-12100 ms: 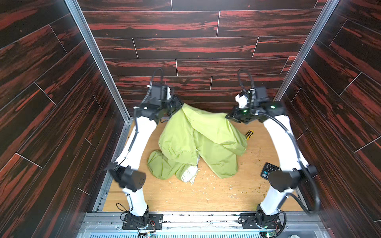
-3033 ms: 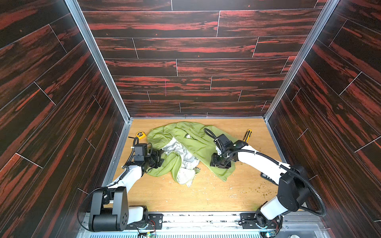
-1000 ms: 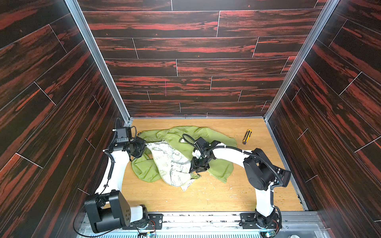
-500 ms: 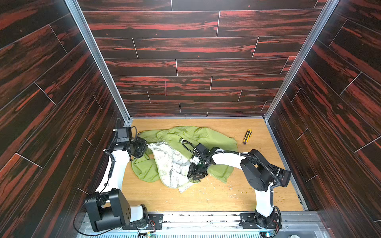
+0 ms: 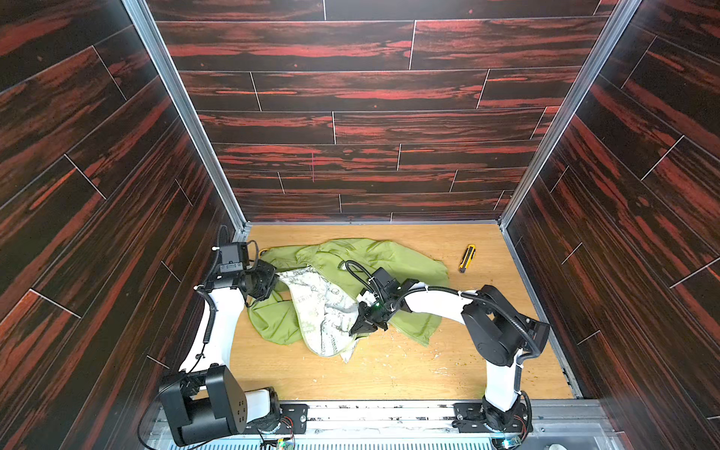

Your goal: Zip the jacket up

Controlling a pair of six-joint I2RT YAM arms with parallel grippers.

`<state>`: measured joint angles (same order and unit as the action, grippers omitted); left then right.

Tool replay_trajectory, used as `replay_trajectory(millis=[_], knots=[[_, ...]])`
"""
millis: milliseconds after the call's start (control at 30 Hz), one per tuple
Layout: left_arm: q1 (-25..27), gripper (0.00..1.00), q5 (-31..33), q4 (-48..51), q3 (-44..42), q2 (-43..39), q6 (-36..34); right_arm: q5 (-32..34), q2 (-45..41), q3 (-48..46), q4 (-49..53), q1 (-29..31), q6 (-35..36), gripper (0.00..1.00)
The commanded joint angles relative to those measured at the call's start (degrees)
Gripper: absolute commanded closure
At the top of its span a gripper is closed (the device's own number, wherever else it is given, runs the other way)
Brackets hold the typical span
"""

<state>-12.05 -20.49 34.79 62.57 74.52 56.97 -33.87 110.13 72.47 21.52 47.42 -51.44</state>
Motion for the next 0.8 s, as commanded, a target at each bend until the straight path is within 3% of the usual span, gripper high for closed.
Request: replay_trajectory(millis=[0, 300, 400, 567, 767], knots=[[-0.42, 1.00, 2.77, 1.68, 5.26, -0.17, -1.83, 6.33, -9.13, 1.59, 6.52, 0.48, 1.13, 1.00], [-0.44, 1.00, 7.65, 5.94, 16.88, 4.82, -5.74, 29.31, -24.53, 3.65, 27.92, 0.49, 3.89, 1.00], [-0.51, 1.00, 9.27, 7.39, 18.01, 5.20, -7.33, 33.92, -29.08, 3.08, 33.24, 0.48, 3.00, 1.00], [-0.45, 1.00, 10.74, 8.48, 16.88, 4.58, -9.17, 37.11, -35.78, 1.57, 40.53, 0.49, 0.88, 1.00], [-0.46, 1.00, 11.59, 8.06, 15.48, 4.34, -10.61, 33.89, -38.93, 0.89, 45.36, 0.48, 2.08, 1.00]])
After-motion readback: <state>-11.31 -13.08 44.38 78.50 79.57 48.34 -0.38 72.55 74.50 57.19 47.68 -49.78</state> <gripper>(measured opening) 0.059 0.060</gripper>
